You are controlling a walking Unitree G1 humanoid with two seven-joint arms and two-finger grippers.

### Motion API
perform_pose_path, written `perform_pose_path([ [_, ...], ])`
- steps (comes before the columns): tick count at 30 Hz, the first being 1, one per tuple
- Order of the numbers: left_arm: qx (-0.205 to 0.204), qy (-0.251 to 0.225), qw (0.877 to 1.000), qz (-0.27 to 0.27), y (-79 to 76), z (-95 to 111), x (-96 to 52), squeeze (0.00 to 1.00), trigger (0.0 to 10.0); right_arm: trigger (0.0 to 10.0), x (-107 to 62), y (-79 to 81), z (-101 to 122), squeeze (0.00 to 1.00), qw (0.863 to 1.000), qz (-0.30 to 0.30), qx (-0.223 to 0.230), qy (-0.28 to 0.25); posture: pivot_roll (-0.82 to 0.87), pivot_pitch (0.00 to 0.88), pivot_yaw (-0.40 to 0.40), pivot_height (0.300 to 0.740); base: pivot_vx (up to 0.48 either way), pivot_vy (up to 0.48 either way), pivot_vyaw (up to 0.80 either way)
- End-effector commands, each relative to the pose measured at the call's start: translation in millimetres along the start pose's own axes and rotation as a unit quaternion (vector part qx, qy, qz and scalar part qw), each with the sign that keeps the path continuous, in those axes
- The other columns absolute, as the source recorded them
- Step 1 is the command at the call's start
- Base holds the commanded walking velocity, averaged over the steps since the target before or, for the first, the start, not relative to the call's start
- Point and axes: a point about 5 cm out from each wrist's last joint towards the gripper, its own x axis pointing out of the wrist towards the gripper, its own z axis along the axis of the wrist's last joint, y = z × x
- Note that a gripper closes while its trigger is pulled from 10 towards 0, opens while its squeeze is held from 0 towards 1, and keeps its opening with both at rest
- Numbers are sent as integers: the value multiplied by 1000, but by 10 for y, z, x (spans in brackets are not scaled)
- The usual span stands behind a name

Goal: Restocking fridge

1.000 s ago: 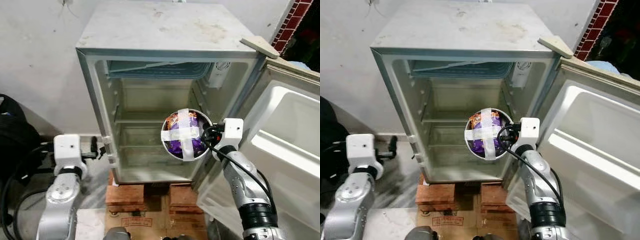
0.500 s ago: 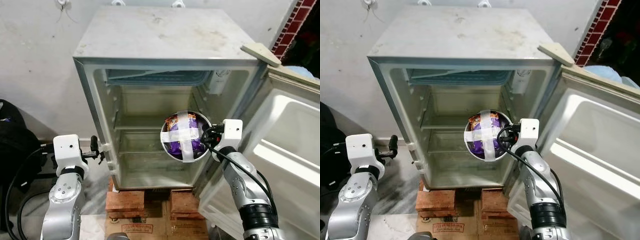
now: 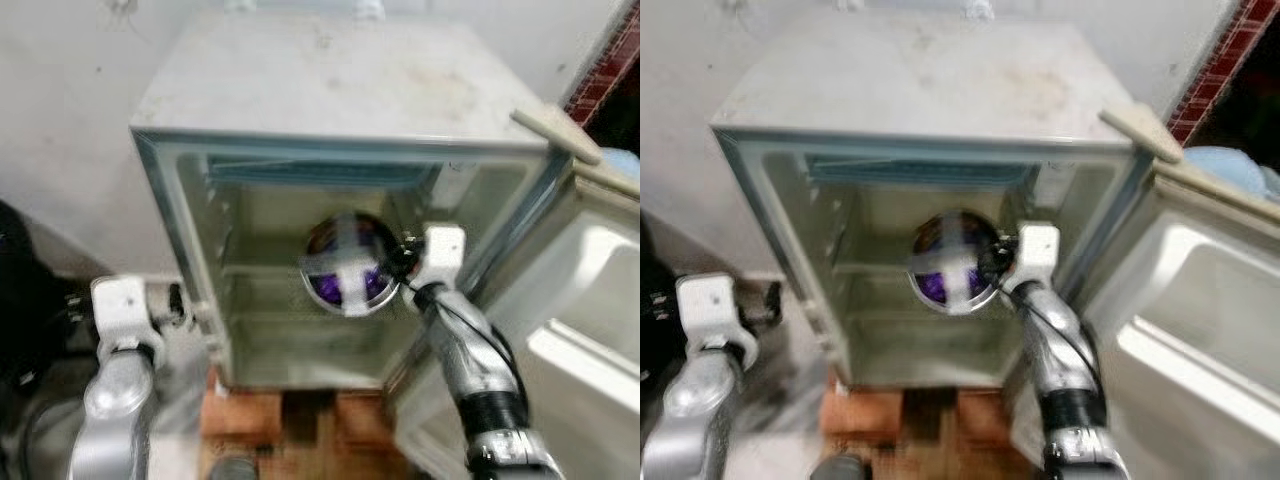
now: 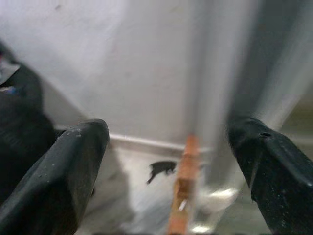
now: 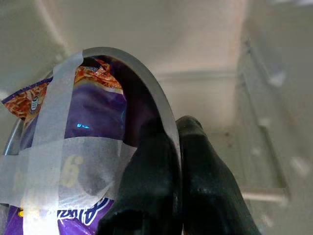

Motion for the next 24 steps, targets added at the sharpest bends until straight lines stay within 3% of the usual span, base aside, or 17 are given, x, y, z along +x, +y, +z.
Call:
perform_pose_path([
  [1,-11,-3,1000,-11,-61,-1,-31,0,10000,10000,-21,-137,50,0,1000,-21,0,-11,93,0,-69,740,0,0,0],
  [9,-4,11,1000,-9,-39,-34,-116,0,10000,10000,97,-69,50,0,999,-28,36,-1,117,0,-81,740,0,0,0],
  [16,20,19,1000,-4,-6,-43,-319,0,10000,10000,229,153,5,0,997,-14,74,23,174,57,-115,740,0,0,0],
  [19,49,28,998,-26,-18,-58,-454,0,10000,10000,323,286,-5,0,994,-9,102,34,210,95,-132,740,0,0,0],
  [24,59,43,996,-60,-72,-74,-643,0,10000,10000,414,400,-21,0,990,-21,126,51,247,143,-150,740,0,0,0],
])
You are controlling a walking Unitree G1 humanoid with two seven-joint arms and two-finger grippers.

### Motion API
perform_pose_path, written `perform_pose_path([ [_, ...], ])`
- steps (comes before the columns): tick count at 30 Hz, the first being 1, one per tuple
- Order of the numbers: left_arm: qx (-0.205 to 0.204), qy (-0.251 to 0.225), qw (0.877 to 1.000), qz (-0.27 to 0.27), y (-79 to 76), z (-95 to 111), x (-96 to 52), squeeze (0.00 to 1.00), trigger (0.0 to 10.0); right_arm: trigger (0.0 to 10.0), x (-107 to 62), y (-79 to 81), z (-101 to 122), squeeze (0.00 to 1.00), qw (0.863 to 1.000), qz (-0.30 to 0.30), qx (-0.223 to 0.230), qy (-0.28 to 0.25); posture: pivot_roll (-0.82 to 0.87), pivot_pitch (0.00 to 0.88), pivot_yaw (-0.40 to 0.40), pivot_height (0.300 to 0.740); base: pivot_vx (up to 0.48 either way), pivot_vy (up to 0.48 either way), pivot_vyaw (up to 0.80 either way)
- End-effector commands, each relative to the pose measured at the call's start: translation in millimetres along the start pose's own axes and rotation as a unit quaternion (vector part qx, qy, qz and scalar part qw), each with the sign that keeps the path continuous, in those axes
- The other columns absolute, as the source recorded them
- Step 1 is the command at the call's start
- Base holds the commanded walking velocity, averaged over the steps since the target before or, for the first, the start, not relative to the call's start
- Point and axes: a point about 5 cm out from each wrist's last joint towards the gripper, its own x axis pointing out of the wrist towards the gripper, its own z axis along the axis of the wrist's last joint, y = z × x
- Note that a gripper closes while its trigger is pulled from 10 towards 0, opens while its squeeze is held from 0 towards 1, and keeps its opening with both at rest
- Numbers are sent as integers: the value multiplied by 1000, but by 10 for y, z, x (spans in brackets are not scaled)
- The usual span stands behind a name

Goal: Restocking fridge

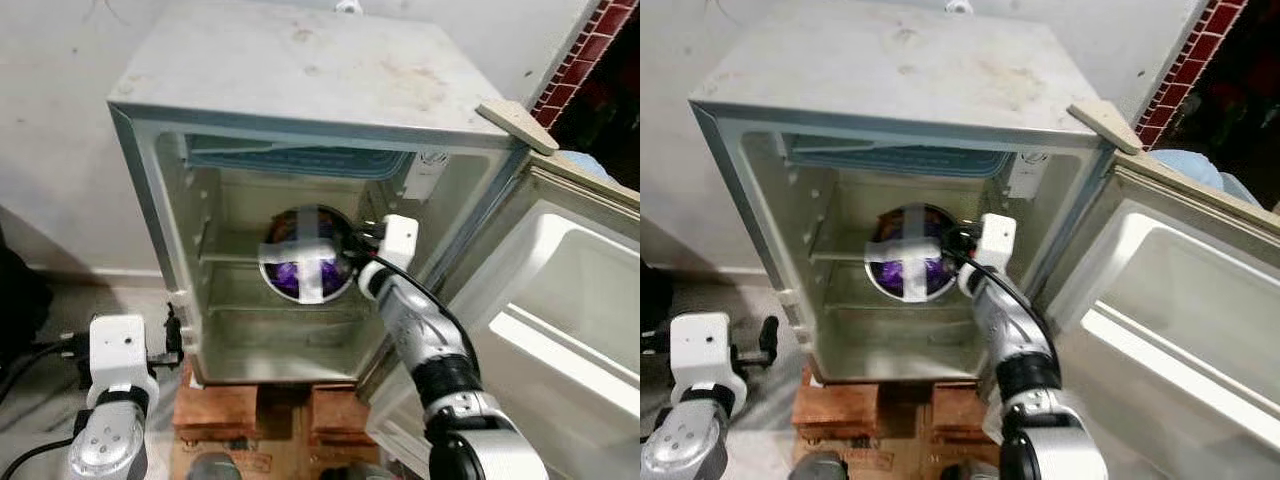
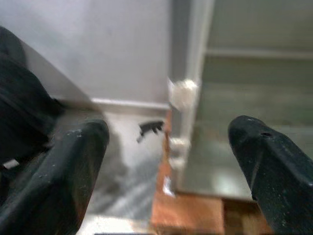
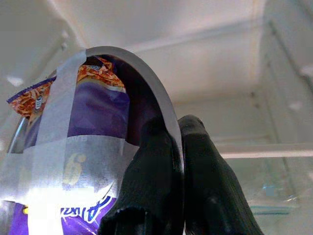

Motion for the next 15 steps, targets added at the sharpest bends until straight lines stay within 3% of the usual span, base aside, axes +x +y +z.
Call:
perform_pose_path([
  [1,8,-7,1000,-24,-69,64,-100,0,10000,10000,46,17,61,0,1000,-18,24,-7,262,166,-157,740,0,0,0],
  [8,15,2,999,-47,-148,73,-318,0,10000,10000,157,127,81,0,998,-45,41,3,295,210,-169,740,0,0,0],
  [9,14,8,999,-50,-160,68,-374,0,10000,10000,171,107,93,0,996,-60,74,1,302,214,-169,740,0,0,0],
  [15,16,14,998,-64,-203,83,-426,0,10000,10000,196,-10,192,0,982,-115,147,-15,314,216,-165,740,0,0,0],
])
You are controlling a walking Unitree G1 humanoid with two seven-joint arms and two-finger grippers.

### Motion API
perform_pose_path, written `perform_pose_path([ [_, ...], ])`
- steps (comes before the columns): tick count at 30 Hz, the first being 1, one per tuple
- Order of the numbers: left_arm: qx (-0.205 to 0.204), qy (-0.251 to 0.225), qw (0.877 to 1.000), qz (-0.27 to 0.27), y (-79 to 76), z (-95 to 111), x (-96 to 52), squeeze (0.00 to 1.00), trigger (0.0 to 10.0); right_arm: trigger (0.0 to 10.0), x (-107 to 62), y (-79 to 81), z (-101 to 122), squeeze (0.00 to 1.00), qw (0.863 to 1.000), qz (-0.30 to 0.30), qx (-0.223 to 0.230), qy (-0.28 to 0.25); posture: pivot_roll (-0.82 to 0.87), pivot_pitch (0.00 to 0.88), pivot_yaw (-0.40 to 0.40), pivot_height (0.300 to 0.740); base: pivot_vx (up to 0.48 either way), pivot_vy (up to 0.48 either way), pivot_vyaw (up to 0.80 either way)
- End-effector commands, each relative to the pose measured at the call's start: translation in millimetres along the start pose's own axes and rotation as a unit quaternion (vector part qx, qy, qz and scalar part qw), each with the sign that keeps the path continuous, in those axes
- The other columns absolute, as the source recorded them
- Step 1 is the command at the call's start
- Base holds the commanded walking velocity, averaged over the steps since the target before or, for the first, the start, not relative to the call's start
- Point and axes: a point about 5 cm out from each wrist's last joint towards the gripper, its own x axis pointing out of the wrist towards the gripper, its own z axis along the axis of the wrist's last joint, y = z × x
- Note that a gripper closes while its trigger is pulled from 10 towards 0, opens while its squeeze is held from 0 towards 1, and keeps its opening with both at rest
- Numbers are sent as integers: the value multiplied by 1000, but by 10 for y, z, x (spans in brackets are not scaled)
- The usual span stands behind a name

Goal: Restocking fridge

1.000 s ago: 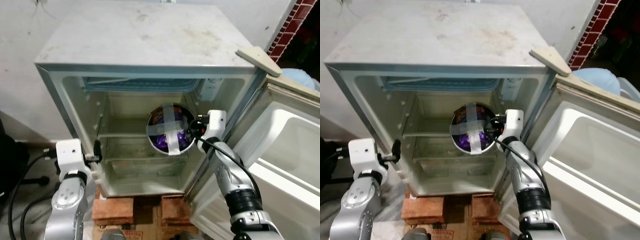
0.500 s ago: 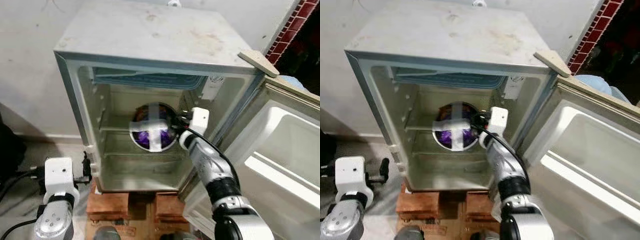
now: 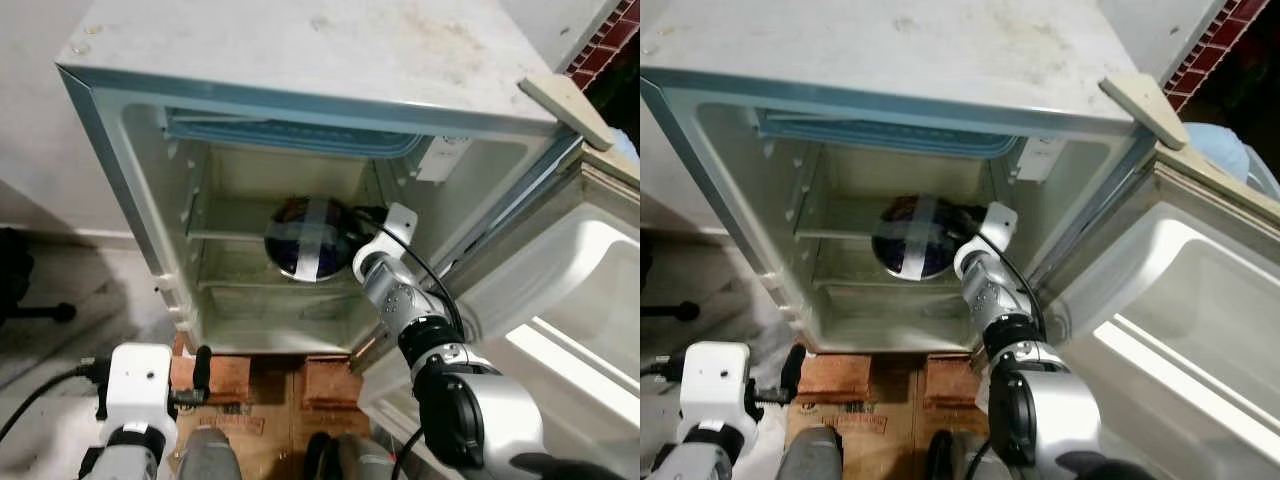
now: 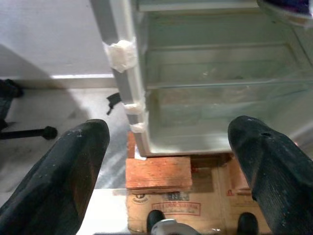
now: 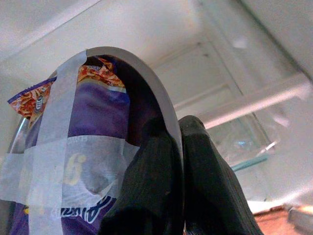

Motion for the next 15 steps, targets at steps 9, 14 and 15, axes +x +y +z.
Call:
perform_pose_path([
  [9,-7,5,1000,-12,-69,23,-11,0,10000,10000,31,41,229,0,991,-61,114,-40,315,210,-176,740,0,0,0],
  [14,-14,12,1000,-5,-84,11,-46,0,10000,10000,29,44,215,0,987,-89,127,-40,327,212,-186,740,0,0,0],
  [15,-14,12,1000,-5,-86,12,-45,0,10000,10000,28,44,212,0,987,-91,126,-39,327,212,-186,740,0,0,0],
])
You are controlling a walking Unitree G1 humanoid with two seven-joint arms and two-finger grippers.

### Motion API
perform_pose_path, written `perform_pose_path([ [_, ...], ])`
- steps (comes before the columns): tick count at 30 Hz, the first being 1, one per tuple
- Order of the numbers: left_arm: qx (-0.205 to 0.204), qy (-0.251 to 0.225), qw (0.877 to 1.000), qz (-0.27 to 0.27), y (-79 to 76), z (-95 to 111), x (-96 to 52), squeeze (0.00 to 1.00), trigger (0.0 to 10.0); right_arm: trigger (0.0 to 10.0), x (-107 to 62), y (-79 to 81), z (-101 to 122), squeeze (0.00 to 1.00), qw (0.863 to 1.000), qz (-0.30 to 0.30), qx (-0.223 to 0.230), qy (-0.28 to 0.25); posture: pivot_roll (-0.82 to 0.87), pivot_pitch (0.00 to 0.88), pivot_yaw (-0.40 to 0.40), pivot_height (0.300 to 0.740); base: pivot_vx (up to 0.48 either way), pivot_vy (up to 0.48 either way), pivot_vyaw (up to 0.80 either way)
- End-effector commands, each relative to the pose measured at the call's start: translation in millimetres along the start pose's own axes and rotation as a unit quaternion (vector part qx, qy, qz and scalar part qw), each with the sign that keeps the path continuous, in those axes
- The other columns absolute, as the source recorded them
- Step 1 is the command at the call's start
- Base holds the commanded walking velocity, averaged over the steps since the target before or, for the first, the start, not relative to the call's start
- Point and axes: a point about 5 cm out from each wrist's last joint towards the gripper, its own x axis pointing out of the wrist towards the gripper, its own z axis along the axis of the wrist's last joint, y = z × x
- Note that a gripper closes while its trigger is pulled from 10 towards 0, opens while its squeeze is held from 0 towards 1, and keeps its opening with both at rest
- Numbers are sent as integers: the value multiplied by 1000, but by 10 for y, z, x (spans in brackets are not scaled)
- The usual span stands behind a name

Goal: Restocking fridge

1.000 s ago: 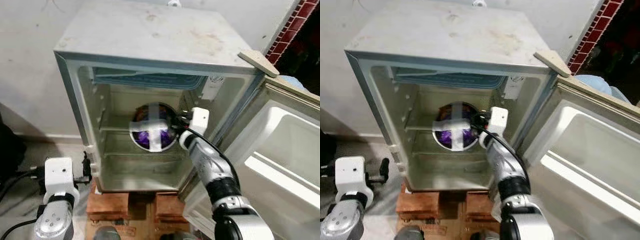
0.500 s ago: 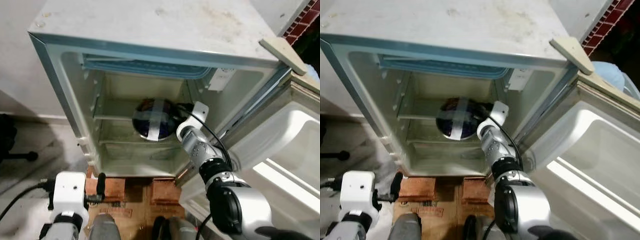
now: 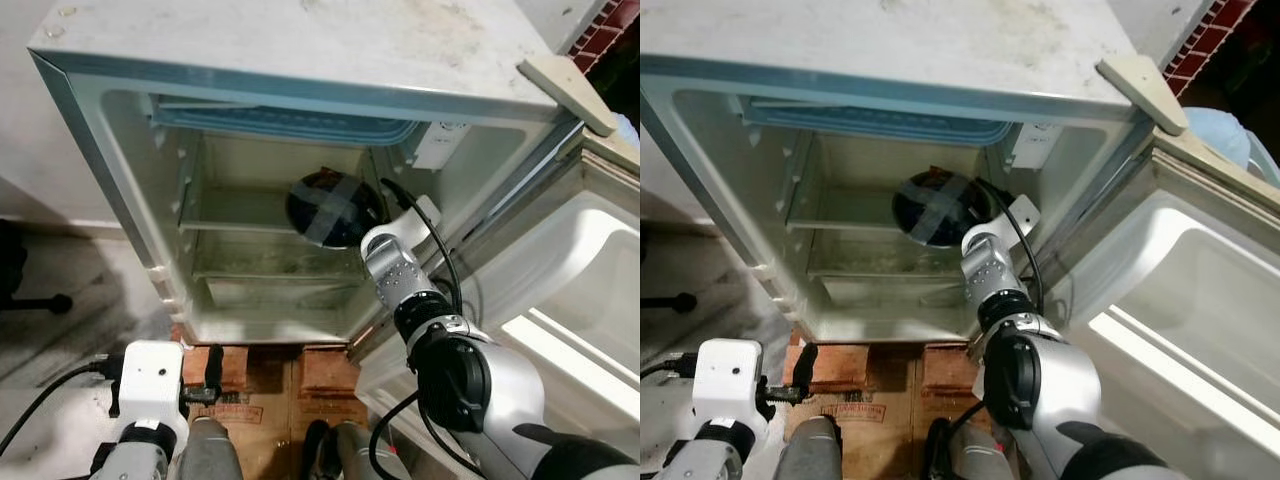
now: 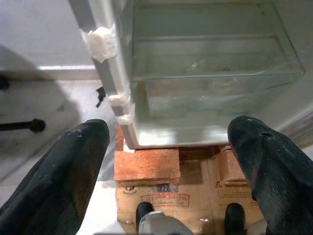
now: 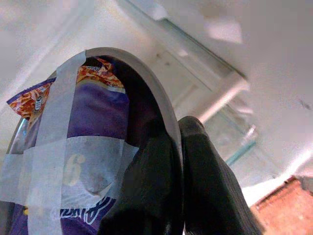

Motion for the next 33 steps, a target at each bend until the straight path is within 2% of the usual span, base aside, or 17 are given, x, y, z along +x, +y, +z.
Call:
perform_pose_path([
  [1,0,6,1000,2,-15,-2,-29,0,10000,10000,-1,30,33,0,1000,-11,1,-8,328,212,-187,740,0,0,0],
  [5,-3,5,1000,4,-25,6,-27,0,10000,10000,-9,13,10,0,998,-45,-40,-11,328,213,-190,740,0,0,0],
  [9,-10,6,1000,6,-52,16,-48,0,10000,10000,-17,33,-15,0,997,-48,-52,-11,323,223,-198,740,0,0,0],
  [20,-29,18,999,1,-132,-6,-101,0,10000,10000,-28,179,56,0,999,-35,-8,-15,314,240,-207,740,0,0,0],
  [29,-45,22,999,14,-149,0,-126,0,10000,10000,-52,274,-8,0,999,-23,35,5,321,253,-223,740,0,0,0],
  [30,-45,22,999,14,-151,1,-127,0,10000,10000,-55,287,-17,306,999,-19,45,8,321,255,-225,740,0,0,0],
  [31,-45,22,999,14,-153,2,-128,0,10000,10000,-57,296,-24,306,998,-17,52,10,321,255,-225,740,0,0,0],
  [32,-46,23,999,15,-157,3,-128,0,10000,10000,-62,315,-35,1000,998,-11,61,13,323,257,-226,740,0,0,0],
  [33,-46,23,999,15,-157,3,-128,0,10000,10000,-62,315,-35,1000,998,-11,61,13,323,257,-226,740,0,0,0],
])
